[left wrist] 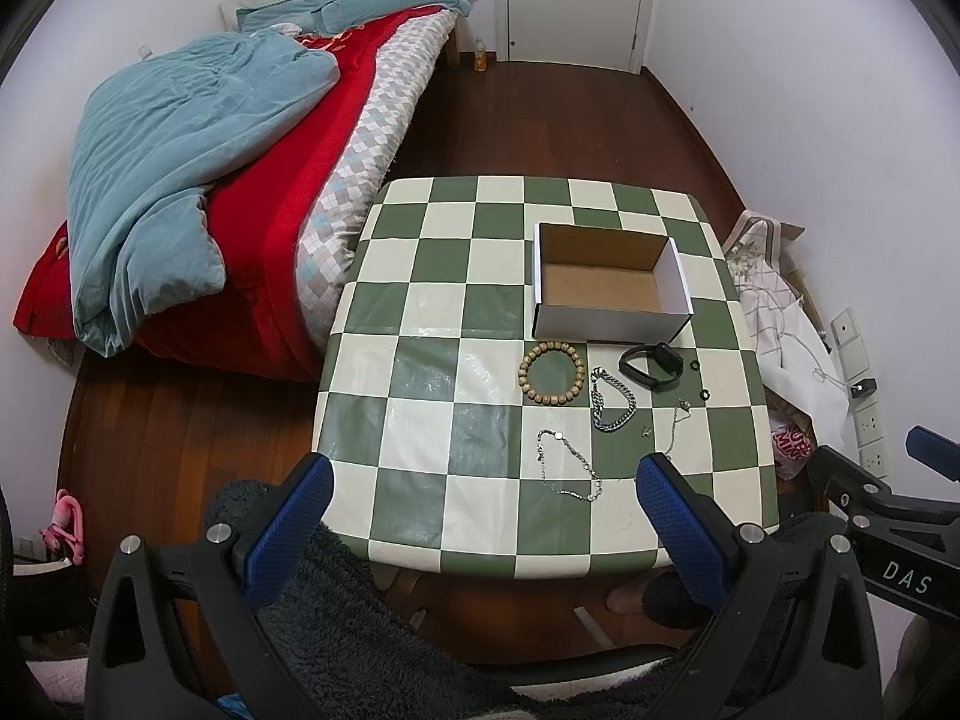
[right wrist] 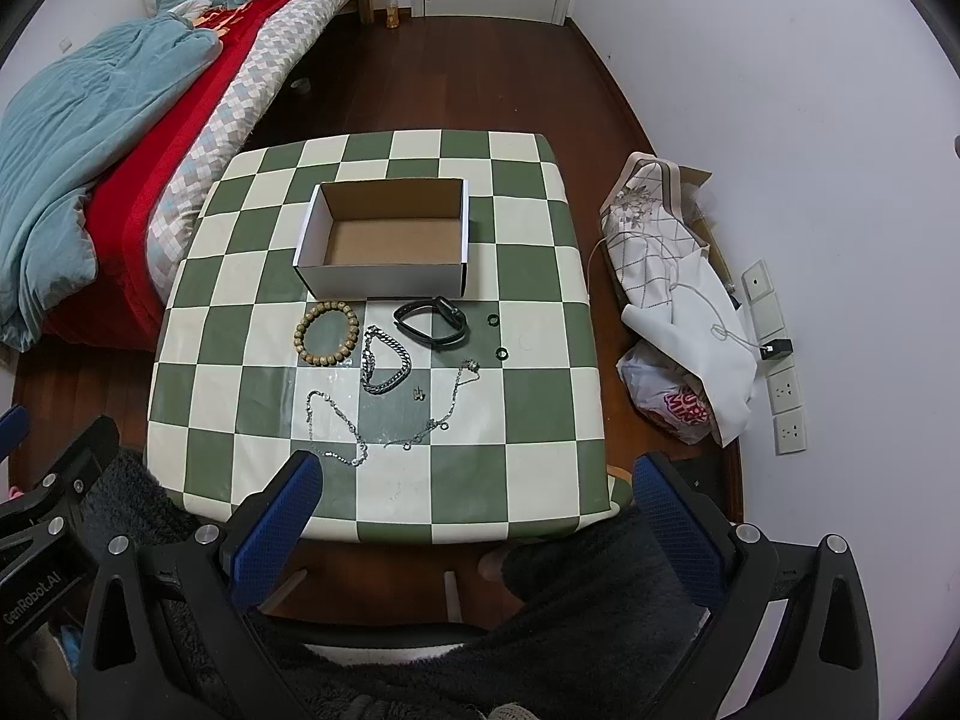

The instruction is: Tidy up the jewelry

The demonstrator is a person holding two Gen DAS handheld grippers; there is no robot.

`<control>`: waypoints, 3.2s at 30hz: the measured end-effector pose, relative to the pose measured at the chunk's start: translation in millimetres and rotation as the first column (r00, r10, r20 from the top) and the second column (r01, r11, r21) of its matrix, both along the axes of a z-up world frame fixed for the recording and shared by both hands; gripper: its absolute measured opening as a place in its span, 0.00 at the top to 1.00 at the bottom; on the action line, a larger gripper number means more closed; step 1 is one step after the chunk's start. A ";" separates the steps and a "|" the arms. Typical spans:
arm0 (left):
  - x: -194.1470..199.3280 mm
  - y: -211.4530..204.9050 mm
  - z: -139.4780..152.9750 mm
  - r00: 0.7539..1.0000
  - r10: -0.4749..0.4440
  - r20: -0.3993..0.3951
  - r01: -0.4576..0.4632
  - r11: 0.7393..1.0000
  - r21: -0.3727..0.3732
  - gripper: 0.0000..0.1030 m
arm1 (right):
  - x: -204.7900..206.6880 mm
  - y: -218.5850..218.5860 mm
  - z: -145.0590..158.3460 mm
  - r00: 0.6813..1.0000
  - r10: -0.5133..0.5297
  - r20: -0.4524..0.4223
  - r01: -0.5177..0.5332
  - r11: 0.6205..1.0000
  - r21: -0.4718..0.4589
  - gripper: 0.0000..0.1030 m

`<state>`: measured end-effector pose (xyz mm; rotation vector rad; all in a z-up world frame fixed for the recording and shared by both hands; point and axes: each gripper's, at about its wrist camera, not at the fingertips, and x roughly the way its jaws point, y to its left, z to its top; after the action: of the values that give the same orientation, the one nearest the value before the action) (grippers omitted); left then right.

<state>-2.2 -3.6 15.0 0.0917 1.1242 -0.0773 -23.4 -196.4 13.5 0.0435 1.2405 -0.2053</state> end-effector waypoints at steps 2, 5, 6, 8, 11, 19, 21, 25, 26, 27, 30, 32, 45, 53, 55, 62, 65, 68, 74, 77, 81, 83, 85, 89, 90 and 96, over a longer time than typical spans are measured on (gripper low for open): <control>0.4 -0.2 0.8 1.000 0.001 0.000 -0.001 1.000 -0.001 0.00 | -0.8 0.5 -0.7 1.000 0.000 0.001 0.000 1.000 -0.001 0.00; 0.1 0.0 1.6 1.000 0.001 0.001 -0.001 1.000 -0.001 0.00 | -0.8 0.7 0.1 1.000 0.001 0.002 -0.001 1.000 -0.003 0.00; -0.3 0.3 1.1 1.000 0.001 0.001 -0.001 1.000 -0.002 0.00 | -1.1 0.7 -0.2 1.000 0.000 0.002 0.000 1.000 -0.001 0.00; -0.3 0.1 1.4 1.000 0.000 0.003 0.000 1.000 -0.001 0.00 | -1.1 0.9 0.4 1.000 0.000 0.002 0.000 1.000 -0.002 0.00; -0.6 0.7 0.7 1.000 0.001 0.003 -0.001 1.000 -0.002 0.00 | -1.3 1.1 0.6 1.000 -0.001 0.004 0.001 1.000 -0.003 0.00; -1.5 0.6 2.4 1.000 0.002 0.005 -0.002 1.000 -0.002 0.00 | -2.2 1.4 1.0 1.000 0.001 0.006 -0.001 1.000 -0.002 0.00; -1.3 -0.2 4.9 1.000 0.003 0.008 -0.002 1.000 -0.003 0.00 | -1.7 1.4 2.5 1.000 0.002 0.009 -0.002 1.000 -0.001 0.00; -2.2 0.9 11.0 1.000 0.007 0.014 -0.007 1.000 -0.007 0.00 | -0.7 1.5 5.7 1.000 0.003 0.013 -0.003 1.000 -0.001 0.00; -2.0 0.3 12.4 1.000 0.008 0.015 -0.008 1.000 -0.007 0.00 | -0.8 1.3 6.0 1.000 0.003 0.013 -0.003 1.000 -0.001 0.00; -2.5 0.4 13.2 1.000 0.008 0.017 -0.008 1.000 -0.007 0.00 | -1.4 2.0 5.5 1.000 0.002 0.014 -0.002 1.000 -0.001 0.00; -2.2 -0.9 15.7 1.000 0.010 0.020 -0.010 1.000 -0.009 0.00 | -1.3 1.9 5.8 1.000 0.001 0.016 -0.001 1.000 -0.001 0.00; -3.3 -0.1 14.1 1.000 0.010 0.022 -0.010 1.000 -0.011 0.00 | -0.8 1.8 6.9 1.000 -0.001 0.018 0.001 1.000 -0.002 0.00; 21.9 -1.6 7.8 0.988 0.025 0.154 -0.039 0.995 0.091 0.00 | 10.6 -18.9 -6.1 0.997 -0.052 0.051 0.052 0.999 0.007 0.00; 73.4 -4.4 -51.5 0.986 0.038 0.160 -0.072 0.974 0.216 0.00 | 50.6 -57.8 -72.6 0.991 -0.134 0.027 0.133 0.990 0.048 0.00; 81.9 -6.5 -76.4 0.992 0.037 0.121 -0.066 0.966 0.251 0.00 | 59.4 -62.9 -93.7 0.989 -0.147 0.005 0.147 0.988 0.054 0.01; 90.7 -15.5 -169.8 0.992 0.037 -0.122 -0.007 0.971 0.237 0.01 | 76.0 -69.6 -181.3 0.980 -0.166 -0.110 0.177 0.979 0.097 0.25; 87.5 -23.6 -202.2 0.978 0.025 -0.209 0.018 0.980 0.200 0.06 | 72.8 -73.5 -211.2 0.971 -0.183 -0.153 0.205 0.968 0.147 0.28; 85.8 -31.7 -227.2 0.963 0.011 -0.269 0.033 0.987 0.158 0.18 | 69.6 -70.4 -236.4 0.966 -0.174 -0.192 0.211 0.959 0.190 0.31; 82.2 -41.1 -247.6 0.962 -0.022 -0.271 0.058 0.991 0.123 0.39 | 70.8 -56.7 -262.3 0.969 -0.132 -0.208 0.177 0.960 0.218 0.32; 78.3 -43.6 -247.4 0.964 -0.066 -0.259 0.083 0.995 0.053 0.82 | 74.3 -48.4 -266.4 0.972 -0.112 -0.207 0.159 0.961 0.228 0.36; 71.0 -49.3 -248.5 0.963 -0.097 -0.252 0.118 0.991 0.071 0.99 | 79.3 -38.2 -266.0 0.975 -0.097 -0.199 0.144 0.962 0.234 0.39; 69.2 -45.1 -248.9 0.965 -0.088 -0.248 0.112 0.990 0.082 1.00 | 80.5 -33.1 -266.4 0.975 -0.090 -0.201 0.135 0.966 0.222 0.40; 71.4 -35.5 -249.1 0.967 -0.069 -0.247 0.093 0.992 0.087 1.00 | 79.0 -32.0 -264.1 0.975 -0.093 -0.201 0.136 0.967 0.213 0.40; 67.5 -15.6 -238.4 0.975 -0.028 -0.218 0.051 0.993 0.103 1.00 | 71.8 -35.2 -258.1 0.973 -0.097 -0.208 0.143 0.965 0.220 0.40; 67.7 -12.1 -230.9 0.977 -0.024 -0.214 0.047 0.993 0.105 1.00 | 69.5 -36.0 -259.2 0.972 -0.097 -0.212 0.145 0.964 0.223 0.40; 55.1 -12.6 -211.0 0.984 -0.030 -0.175 0.050 0.993 0.109 1.00 | 61.7 -17.3 -266.8 0.975 -0.058 -0.213 0.105 0.971 0.217 0.40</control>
<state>52.9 -16.2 -196.0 0.2120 1.3004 -0.0582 38.4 -213.7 -253.3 0.2782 1.4659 -0.1415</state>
